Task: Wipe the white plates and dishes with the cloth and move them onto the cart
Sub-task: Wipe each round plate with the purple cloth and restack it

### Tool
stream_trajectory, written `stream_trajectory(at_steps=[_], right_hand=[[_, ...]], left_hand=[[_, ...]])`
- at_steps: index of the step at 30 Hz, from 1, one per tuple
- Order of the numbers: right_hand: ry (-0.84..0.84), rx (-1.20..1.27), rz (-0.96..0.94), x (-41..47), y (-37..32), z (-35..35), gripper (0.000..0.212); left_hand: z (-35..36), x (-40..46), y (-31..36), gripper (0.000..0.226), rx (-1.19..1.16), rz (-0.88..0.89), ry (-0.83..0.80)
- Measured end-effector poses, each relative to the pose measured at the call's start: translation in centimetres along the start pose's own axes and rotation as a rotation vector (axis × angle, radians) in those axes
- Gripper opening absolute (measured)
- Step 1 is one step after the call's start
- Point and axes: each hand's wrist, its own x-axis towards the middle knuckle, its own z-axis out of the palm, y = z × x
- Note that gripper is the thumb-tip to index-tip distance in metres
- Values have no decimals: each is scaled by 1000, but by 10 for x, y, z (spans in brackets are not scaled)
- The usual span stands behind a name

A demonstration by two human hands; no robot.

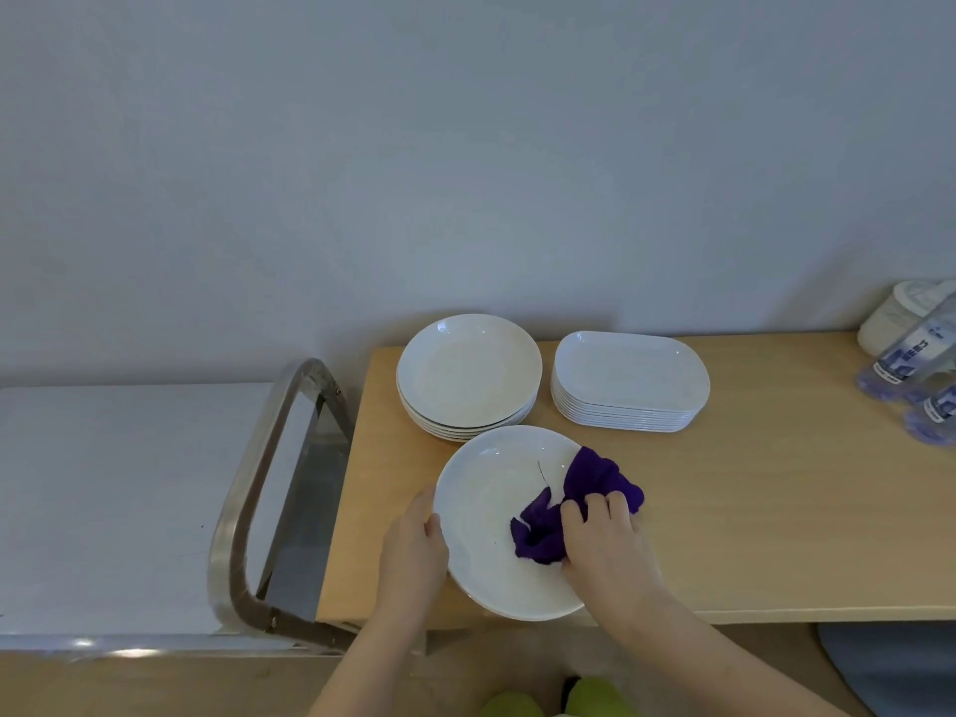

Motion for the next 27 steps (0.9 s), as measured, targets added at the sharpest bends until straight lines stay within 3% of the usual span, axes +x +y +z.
stream_trajectory(at_steps=[4,16,22,27], right_hand=[[-41,40,27,-2,24,-1,32],[82,115,337,10,104,-16,30],[-73,61,338,12,104,11,31],[-256,161,333,6,92,28,43]], left_hand=[[0,0,0,38,21,0,0],[0,0,2,34,149,-43,33],[1,-5,9,35,220,-54,55],[2,-7,7,37,267,-29,42]])
